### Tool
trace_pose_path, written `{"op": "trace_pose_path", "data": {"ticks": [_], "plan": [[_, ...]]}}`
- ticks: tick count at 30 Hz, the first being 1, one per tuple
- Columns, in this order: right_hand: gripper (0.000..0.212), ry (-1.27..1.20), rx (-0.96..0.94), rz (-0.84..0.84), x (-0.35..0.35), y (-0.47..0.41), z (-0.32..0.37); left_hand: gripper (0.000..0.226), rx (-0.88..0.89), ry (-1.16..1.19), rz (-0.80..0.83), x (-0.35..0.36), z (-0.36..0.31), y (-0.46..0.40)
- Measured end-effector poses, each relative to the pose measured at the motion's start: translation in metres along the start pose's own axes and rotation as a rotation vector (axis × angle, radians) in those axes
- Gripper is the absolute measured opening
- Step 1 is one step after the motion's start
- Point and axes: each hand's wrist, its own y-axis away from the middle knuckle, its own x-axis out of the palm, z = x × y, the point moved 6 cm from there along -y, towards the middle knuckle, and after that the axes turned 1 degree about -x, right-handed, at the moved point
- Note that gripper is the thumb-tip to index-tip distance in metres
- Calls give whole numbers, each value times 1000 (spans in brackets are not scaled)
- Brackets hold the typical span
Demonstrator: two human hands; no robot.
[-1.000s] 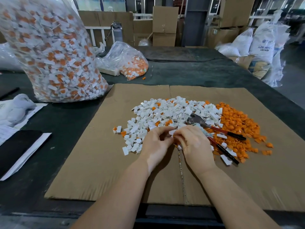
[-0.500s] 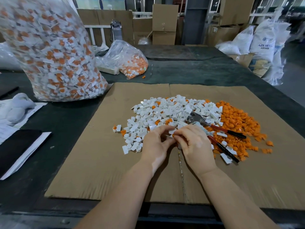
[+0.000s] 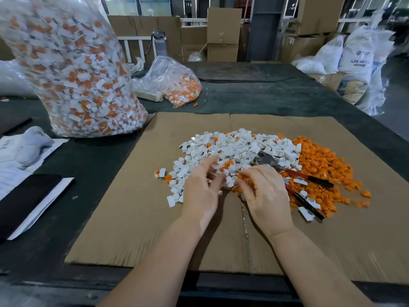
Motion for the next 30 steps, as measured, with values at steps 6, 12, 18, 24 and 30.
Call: {"op": "trace_pose_path", "data": {"ticks": [6, 12, 18, 24, 30], "plan": [[5, -15, -22, -9, 3, 1, 1, 24, -197, -225, -315, -78, 32, -34], [4, -7, -30, -11, 5, 1, 0, 29, -229, -554, -243, -93, 48, -34], [3, 11, -30, 23, 6, 1, 1, 37, -288, -651, -286, -101, 49, -35], [5, 22, -26, 65, 9, 1, 0, 28, -151, -597, -345, -101, 47, -30], [5, 19, -26, 60, 8, 2, 0, 12, -89, -732, -256, -93, 49, -30]]}}
